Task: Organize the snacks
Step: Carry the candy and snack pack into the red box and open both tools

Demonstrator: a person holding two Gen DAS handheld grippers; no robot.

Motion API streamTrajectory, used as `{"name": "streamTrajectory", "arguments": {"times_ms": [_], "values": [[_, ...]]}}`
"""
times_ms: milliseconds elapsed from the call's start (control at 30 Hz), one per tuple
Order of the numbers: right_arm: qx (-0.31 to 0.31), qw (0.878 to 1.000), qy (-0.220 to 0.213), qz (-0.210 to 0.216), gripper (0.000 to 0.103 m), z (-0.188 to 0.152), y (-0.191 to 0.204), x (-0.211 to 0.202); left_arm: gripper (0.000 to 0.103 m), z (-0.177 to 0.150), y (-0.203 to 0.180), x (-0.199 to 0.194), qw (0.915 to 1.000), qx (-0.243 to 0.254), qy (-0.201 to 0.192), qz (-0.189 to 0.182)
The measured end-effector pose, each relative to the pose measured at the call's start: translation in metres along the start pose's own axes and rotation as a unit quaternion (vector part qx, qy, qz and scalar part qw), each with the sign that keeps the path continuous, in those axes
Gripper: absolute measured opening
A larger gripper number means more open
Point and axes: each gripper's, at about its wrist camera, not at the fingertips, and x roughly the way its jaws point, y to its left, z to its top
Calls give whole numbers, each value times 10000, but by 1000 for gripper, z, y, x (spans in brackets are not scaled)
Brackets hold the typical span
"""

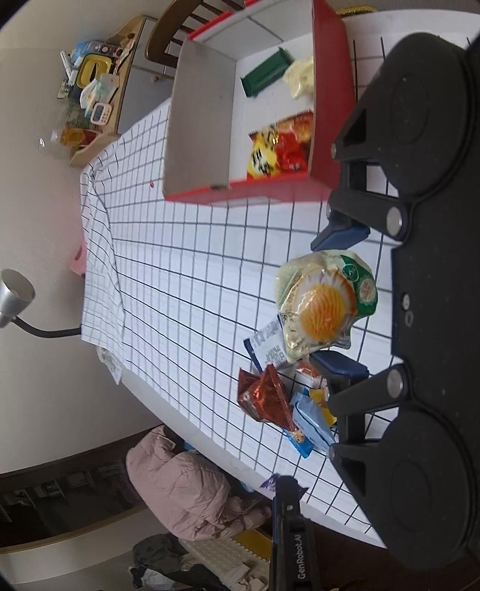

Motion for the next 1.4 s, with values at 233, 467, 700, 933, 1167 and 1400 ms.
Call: {"name": "streamTrajectory", "arguments": {"times_ms": [233,467,700,933,1167,1400], "values": [[112,9998,-163,-91,56,3,-38,-22,22,9,-54,-2,9993,291,-61,-208],[221,9991,-192,-301,56,8,-87,-35,22,21,-116,2,9973,631,-114,-368],[353,9978,-213,-511,56,15,-138,-37,22,36,-177,19,9947,911,-64,-480],[409,9960,-112,-783,56,20,-189,-29,22,50,-234,47,9914,1206,50,-515],[380,9950,29,-924,56,24,-224,-14,22,56,-275,78,9886,1438,188,-413],[269,9945,207,-995,56,29,-246,13,22,72,-294,116,9883,1439,401,-292]]}}
